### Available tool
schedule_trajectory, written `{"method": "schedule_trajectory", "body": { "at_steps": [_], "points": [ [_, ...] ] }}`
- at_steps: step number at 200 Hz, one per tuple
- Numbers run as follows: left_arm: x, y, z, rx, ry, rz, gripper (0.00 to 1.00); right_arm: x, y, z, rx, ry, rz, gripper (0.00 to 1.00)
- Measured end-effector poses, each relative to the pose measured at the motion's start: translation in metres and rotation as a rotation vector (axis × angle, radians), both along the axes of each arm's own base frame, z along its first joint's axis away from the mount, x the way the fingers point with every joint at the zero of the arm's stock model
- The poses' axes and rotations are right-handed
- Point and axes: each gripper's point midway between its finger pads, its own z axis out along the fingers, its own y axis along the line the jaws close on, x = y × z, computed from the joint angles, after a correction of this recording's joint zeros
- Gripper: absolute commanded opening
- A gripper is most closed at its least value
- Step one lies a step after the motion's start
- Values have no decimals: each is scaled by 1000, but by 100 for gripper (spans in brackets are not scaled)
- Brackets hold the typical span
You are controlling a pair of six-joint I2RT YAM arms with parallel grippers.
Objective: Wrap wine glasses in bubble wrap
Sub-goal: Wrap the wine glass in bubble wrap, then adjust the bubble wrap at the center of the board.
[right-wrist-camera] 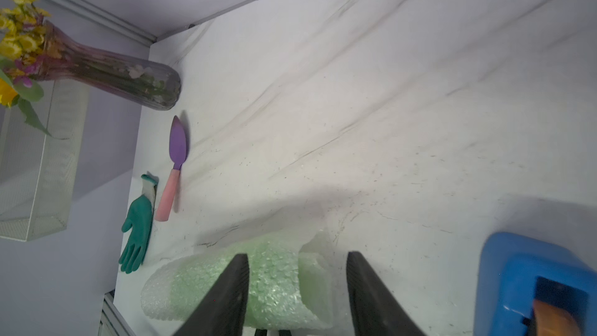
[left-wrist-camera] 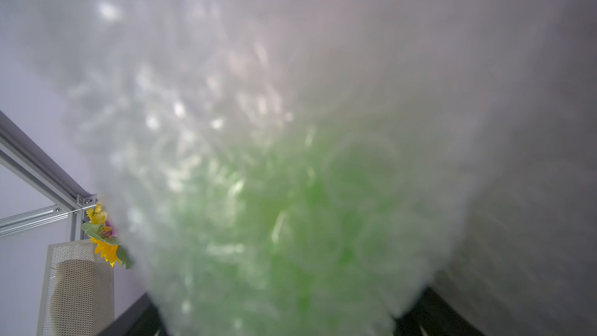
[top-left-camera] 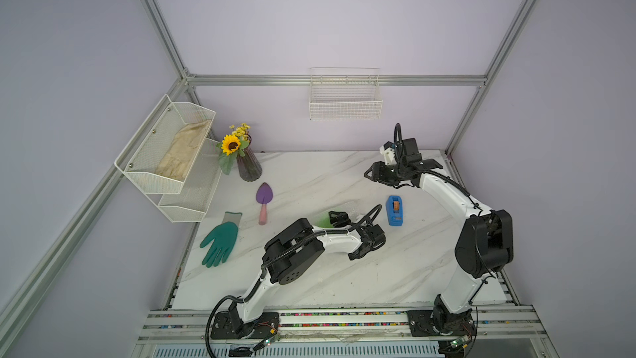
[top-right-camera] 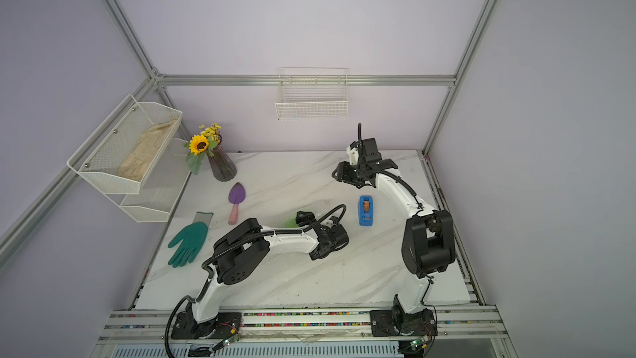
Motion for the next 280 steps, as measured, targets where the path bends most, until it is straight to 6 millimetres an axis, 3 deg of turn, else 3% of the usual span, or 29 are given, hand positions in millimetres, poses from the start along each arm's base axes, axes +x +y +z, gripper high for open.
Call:
{"method": "schedule_trajectory", "body": {
  "at_steps": [44, 95, 125, 187, 222, 269, 280],
  "points": [
    [-13, -12, -1, -50, 19, -36, 90, -37, 68, -21, -6, 87, 185, 47],
    [-30, -28, -2, -91, 48, -84, 91, -74, 111, -63, -31, 224, 353, 44],
    [-36, -32, -4, -63, 22, -95, 86, -92, 118, -76, -73, 273, 387, 44],
    [-44, -32, -5, -42, -50, -123, 80, -96, 113, -75, -109, 275, 410, 49],
    [-51, -33, -7, -10, -95, -161, 78, -102, 123, -62, -183, 183, 526, 55],
    [-68, -30, -4, -25, -108, -244, 77, -124, 132, -69, -285, 34, 762, 61],
    [-71, -32, -4, -32, -99, -259, 77, -129, 137, -68, -310, -16, 842, 68]
  ]
}}
